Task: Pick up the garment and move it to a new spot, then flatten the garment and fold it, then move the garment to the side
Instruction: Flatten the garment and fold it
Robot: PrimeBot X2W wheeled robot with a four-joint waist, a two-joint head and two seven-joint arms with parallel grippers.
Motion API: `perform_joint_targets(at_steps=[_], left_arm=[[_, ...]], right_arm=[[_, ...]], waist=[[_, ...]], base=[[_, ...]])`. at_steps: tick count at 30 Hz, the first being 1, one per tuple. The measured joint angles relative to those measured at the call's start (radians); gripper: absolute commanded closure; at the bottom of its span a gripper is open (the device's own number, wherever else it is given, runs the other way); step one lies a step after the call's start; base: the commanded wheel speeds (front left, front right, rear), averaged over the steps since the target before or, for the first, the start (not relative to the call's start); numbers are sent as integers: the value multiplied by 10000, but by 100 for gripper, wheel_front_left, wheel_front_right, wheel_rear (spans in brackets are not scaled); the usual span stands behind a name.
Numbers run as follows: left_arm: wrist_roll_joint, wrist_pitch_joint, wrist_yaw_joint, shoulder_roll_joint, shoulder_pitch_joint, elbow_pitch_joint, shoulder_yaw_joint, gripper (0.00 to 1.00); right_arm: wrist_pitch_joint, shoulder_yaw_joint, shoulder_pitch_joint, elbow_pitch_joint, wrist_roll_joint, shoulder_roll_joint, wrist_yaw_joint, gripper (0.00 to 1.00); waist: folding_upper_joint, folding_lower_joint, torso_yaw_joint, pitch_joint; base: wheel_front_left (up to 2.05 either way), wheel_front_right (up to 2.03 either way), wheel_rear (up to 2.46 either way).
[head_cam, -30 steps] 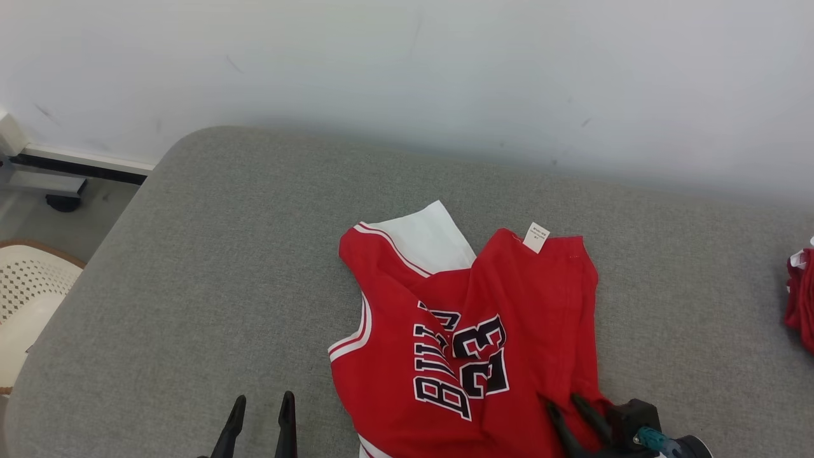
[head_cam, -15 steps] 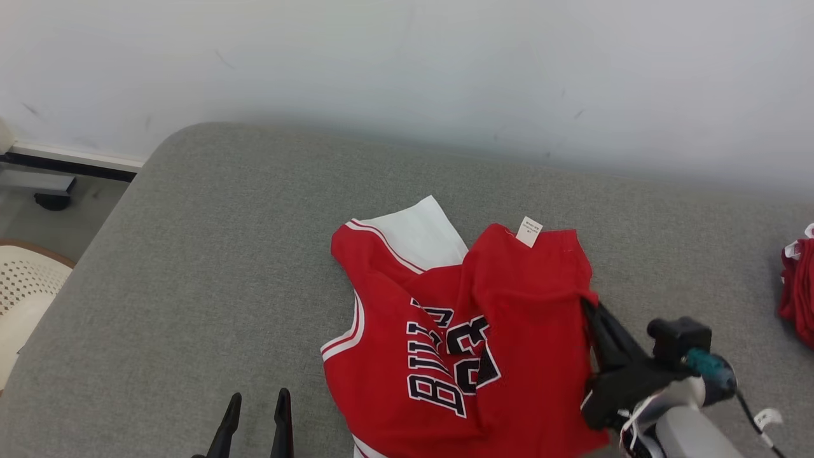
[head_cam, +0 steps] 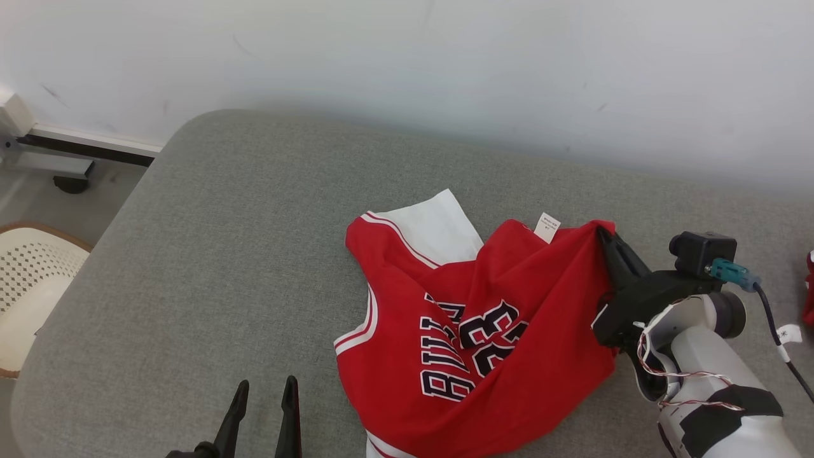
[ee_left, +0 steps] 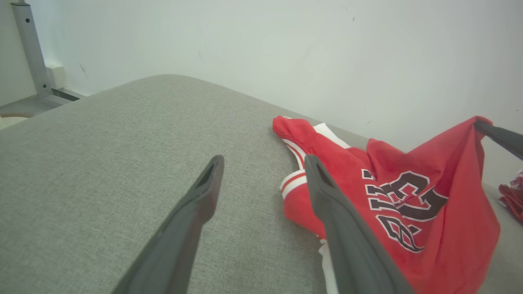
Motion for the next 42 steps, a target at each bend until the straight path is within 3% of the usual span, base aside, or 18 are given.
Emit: perform_joint_targets(at_steps=[1,2,10,20,25,32,33,34,36,38,39,41,42], left_arm=[[-10,0,12,-2,0,17,-15,0],[-17,0,13,0,0,33,-21,0],[-35,0,36,0,41,25,75,0],[-31,0,36,0,158,-15,36,0],[-27,0,35,0,190,-71,42,0],[-10,0,19,0,180,-50,-36,0],[-4,0,17,0,171,-40,-63,0],[10,0,13,-2,163,-35,-86,0],[21,0,8,0,151,-29,-100,0],[36,0,4,0,144,-13,-104,0],[36,0,0,0,144,-13,-96,0],[48,0,-29,0,144,2,-79,0],[48,0,-29,0,144,17,-82,0]], right_arm=[[-153,13,-97,301,67,38,0,69],[-280,71,-157,566,121,94,-2,0],[-1177,516,-56,1231,1068,56,-2,0],[-1507,518,2161,-389,1948,-754,-2,0],[-1519,424,3348,-1127,1503,-800,0,0],[-1534,180,3348,-673,54,-604,0,0],[-1534,161,3234,-487,-159,-583,-2,4],[-1536,157,3102,-351,-422,-577,0,17],[-1536,174,2781,-107,-1020,-579,0,22],[-1536,67,2542,46,-1720,-598,0,19],[-1536,-8,2427,119,-2031,-591,0,30],[-1536,-146,2278,414,-2606,-566,0,82],[-1536,-161,2204,700,-2932,-552,0,96]], waist=[[0,0,0,-12],[0,-1,0,-23],[0,0,-181,-118],[-1,-1,-403,-263],[0,-2,-475,-220],[0,-1,-476,-90],[-1,-1,-444,-81],[-1,-2,-411,-73],[0,-2,-340,-54],[0,-1,-265,-34],[0,-1,-231,-25],[0,-1,-177,-16],[0,-2,-151,-13]], base=[[0,0,0],[0,0,0],[0,0,0],[0,0,0],[0,0,0],[0,0,0],[0,0,0],[0,0,0],[0,0,0],[0,0,0],[0,0,0],[0,0,0],[0,0,0]])
